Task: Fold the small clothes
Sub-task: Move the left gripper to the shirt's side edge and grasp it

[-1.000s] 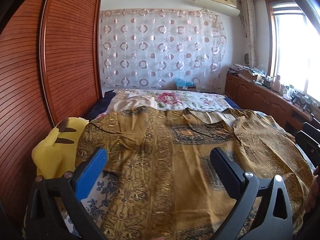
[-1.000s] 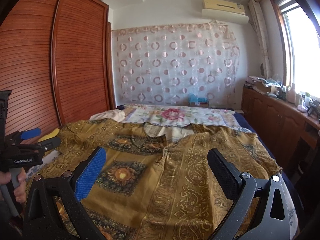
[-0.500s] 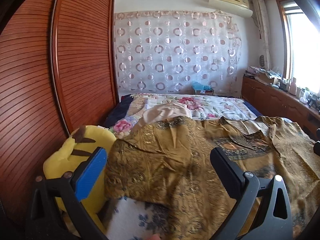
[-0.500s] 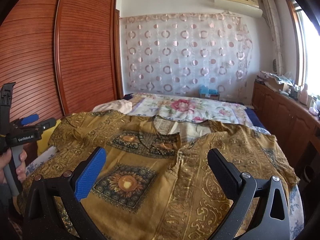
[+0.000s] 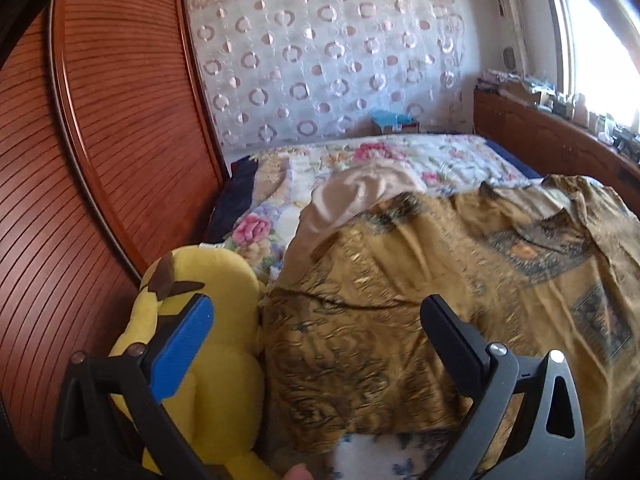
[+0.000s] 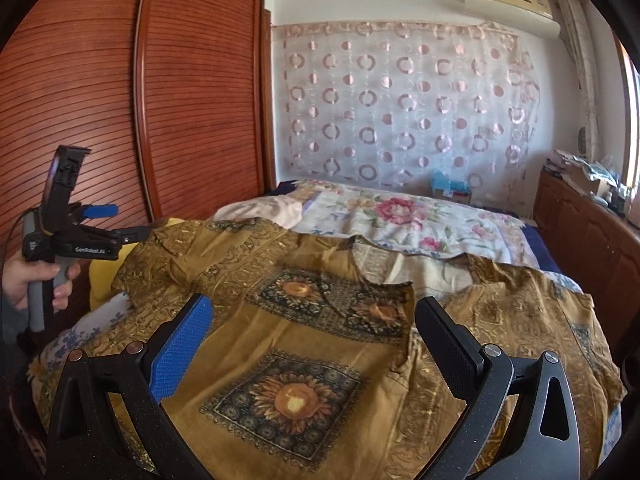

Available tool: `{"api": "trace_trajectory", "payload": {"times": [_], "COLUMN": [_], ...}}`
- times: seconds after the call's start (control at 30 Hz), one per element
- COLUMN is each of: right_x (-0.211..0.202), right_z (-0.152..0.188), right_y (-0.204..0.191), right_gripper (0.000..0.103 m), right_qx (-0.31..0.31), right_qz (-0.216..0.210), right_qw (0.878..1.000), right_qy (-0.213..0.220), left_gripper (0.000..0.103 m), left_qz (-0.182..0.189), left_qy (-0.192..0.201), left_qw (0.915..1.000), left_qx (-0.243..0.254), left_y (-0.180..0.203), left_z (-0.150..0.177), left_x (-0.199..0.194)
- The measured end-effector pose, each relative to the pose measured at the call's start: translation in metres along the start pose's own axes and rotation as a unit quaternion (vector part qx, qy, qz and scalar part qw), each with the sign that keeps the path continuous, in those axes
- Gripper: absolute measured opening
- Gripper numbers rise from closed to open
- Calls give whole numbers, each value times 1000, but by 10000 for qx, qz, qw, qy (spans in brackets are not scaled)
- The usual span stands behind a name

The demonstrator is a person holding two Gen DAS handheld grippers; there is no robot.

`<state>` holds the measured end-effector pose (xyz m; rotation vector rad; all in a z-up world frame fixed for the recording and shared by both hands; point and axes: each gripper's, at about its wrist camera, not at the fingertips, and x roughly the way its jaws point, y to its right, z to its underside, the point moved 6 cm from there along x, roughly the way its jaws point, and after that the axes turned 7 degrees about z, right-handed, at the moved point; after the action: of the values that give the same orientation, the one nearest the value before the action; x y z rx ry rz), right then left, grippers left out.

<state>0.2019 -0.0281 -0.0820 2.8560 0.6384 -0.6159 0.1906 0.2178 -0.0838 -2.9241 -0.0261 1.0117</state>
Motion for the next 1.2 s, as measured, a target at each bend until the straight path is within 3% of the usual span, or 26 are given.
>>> {"api": "trace_trajectory", "payload": {"times": [0.23,0.33,0.57,0.7,0.8,1.03,1.07,1.13,1.2], "right_x": [11,19,27,26,25,25,25,26,26], "right_z": [2,6,16,18,17,16,17,19,20], "right_y": [-25,-34,-45,-43,-40,-31,-31,-31,-32], "right_gripper": [103,103,103,103,103,103,103,103,103], "right_qx": [-238,-316,-476,-453,-406,-273,-266,-271,-281], "right_qz": [-267,-419,-581,-577,-571,-549,-548,-534,-530], "right_qw": [9992,9979,9951,9951,9954,9961,9961,9960,9960], "right_qy": [-158,-379,-644,-656,-648,-638,-644,-658,-660], "left_gripper": [103,95,51,12,0,0,4,28,61], "left_qz": [680,918,1096,1070,1071,956,938,939,1077], "left_qy": [-514,-687,-1207,-1286,-1279,-919,-936,-977,-1051], "left_qw": [9958,9924,9851,9846,9848,9909,9909,9902,9874], "left_qx": [-345,-457,-542,-503,-493,-236,-256,-333,-493], "left_y": [-25,-29,-27,-26,-27,-26,-29,-35,-40], "left_z": [23,33,61,64,62,46,45,46,51], "left_x": [10,13,20,19,13,-6,-5,0,8]}}
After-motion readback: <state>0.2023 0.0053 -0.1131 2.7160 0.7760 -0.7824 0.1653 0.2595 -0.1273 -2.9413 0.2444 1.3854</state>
